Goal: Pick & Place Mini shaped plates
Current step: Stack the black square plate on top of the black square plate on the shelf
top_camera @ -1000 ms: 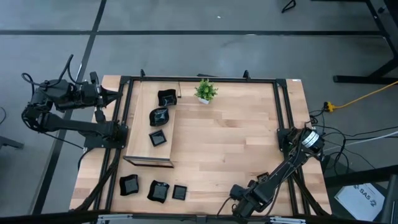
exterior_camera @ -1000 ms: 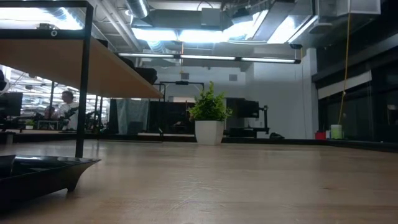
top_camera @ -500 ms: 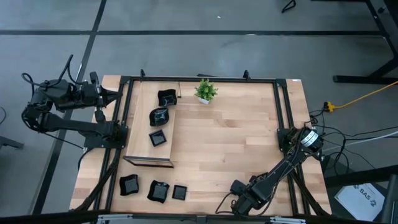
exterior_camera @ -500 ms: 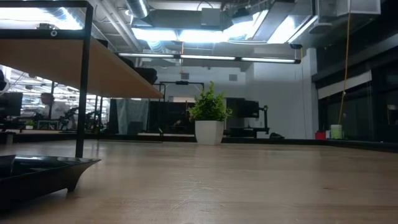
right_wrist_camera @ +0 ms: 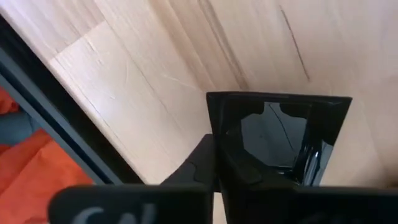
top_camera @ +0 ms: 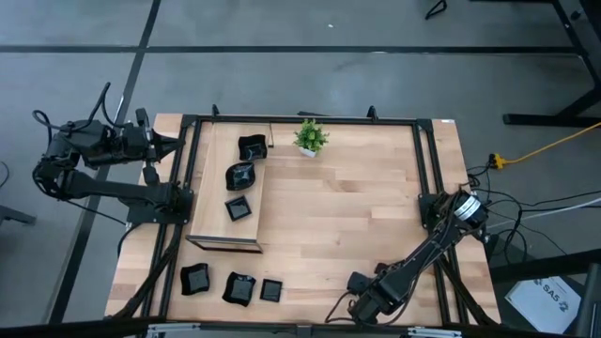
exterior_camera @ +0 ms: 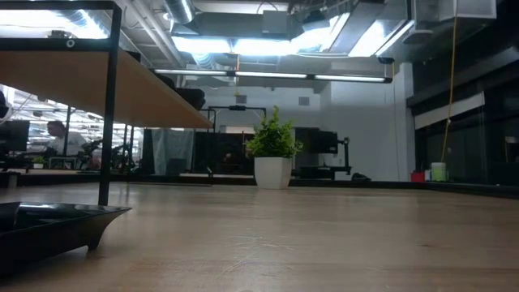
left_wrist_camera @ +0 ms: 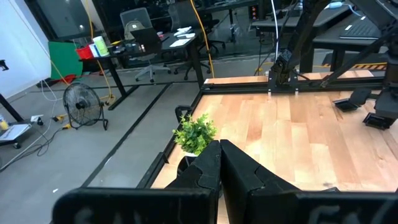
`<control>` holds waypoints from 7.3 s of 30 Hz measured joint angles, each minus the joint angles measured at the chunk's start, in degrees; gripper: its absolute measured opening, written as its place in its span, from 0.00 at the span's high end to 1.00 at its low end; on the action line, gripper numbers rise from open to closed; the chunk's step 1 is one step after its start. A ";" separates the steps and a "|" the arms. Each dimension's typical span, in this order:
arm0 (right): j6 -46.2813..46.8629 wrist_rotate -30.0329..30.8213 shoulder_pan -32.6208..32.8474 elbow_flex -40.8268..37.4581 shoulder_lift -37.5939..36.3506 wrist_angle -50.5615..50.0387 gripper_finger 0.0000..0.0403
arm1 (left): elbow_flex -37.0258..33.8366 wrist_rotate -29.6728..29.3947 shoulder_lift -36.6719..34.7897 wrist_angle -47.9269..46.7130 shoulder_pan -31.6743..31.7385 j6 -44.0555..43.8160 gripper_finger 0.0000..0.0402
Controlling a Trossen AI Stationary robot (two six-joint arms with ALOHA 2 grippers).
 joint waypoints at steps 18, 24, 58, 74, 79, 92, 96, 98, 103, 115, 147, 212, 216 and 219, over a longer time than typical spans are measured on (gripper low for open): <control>-20.24 1.97 -7.59 4.24 0.00 -3.35 0.99 | 0.02 -0.01 0.00 -0.01 0.00 0.00 0.99; -28.69 3.45 -10.68 5.30 0.00 -3.33 0.99 | 0.00 -0.02 0.00 0.01 0.00 0.00 0.99; -59.98 6.36 -22.90 5.35 0.02 1.39 0.99 | 0.02 0.00 0.00 0.00 0.01 0.00 0.99; -75.06 14.12 -25.10 10.05 0.11 2.95 0.99 | 0.00 -0.01 0.00 0.00 0.01 0.00 0.99; -83.01 17.23 -25.08 16.16 0.11 2.63 0.99 | 0.01 0.00 0.00 -0.01 0.01 0.00 0.99; -95.82 28.67 -25.44 24.72 0.11 11.50 0.99 | 0.00 -0.01 0.00 0.00 0.00 0.00 0.99; -100.44 26.86 -26.21 24.72 0.11 16.77 0.99 | 0.00 -0.02 0.00 -0.01 0.02 0.00 0.99; -101.91 25.86 -26.77 24.72 0.11 19.07 0.99 | 0.01 -0.01 0.00 -0.01 0.00 0.00 0.99; -103.28 25.15 -28.18 24.72 0.11 23.30 0.99 | 0.00 0.00 0.00 -0.01 0.00 0.00 0.99; -103.11 16.85 -32.85 24.72 2.92 33.75 0.99 | 0.02 -0.01 0.02 -0.01 0.00 0.00 0.99; -92.25 21.28 -36.00 24.70 6.88 41.08 0.99 | 0.01 0.00 0.02 -0.01 0.00 0.00 0.99; -87.06 13.72 -27.92 24.68 4.37 28.73 0.60 | 0.02 0.00 0.00 0.00 0.00 0.02 0.99; -87.08 9.16 -26.43 24.68 2.87 22.19 0.60 | 0.00 -0.02 0.00 0.01 0.02 0.00 0.99; -85.85 8.70 -25.98 24.68 2.27 18.41 0.60 | 0.01 -0.02 0.00 0.00 0.02 0.00 0.99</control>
